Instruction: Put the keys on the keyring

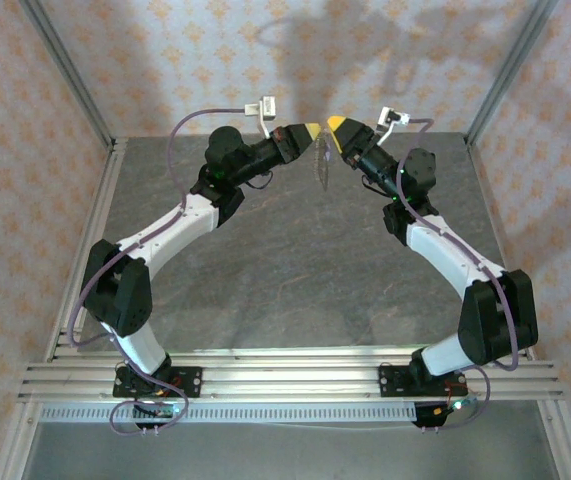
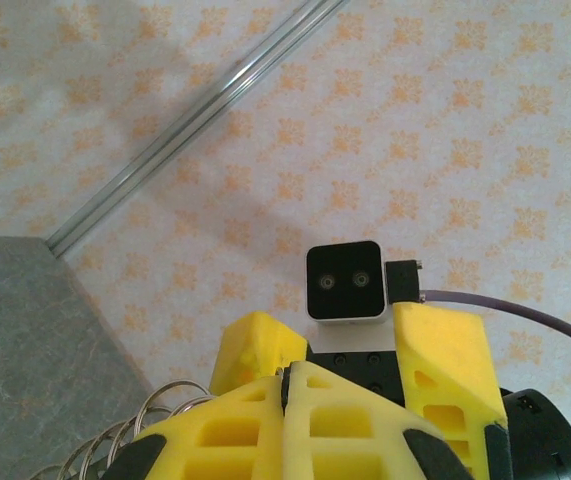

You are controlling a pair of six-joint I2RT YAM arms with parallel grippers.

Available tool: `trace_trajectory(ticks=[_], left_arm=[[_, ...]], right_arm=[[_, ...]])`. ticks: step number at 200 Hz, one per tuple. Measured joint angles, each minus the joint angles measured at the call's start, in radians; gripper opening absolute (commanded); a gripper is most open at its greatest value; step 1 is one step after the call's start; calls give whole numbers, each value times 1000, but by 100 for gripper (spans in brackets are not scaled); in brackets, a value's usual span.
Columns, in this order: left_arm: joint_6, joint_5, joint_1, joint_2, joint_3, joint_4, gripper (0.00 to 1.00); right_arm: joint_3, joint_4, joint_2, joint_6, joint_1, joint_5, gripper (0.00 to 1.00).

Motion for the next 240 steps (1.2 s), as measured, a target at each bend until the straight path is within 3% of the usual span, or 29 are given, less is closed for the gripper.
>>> trace_trajectory(ticks=[98, 157, 240], left_arm=[[0, -2, 0, 0, 0, 4, 0], [0, -6, 0, 0, 0, 4, 0], [0, -21, 0, 0, 0, 4, 0]], right_arm=[[-4, 5, 21, 0, 14, -16, 41], [-4, 16, 32, 5, 21, -30, 21], [-23, 26, 31, 2, 21, -30, 26]])
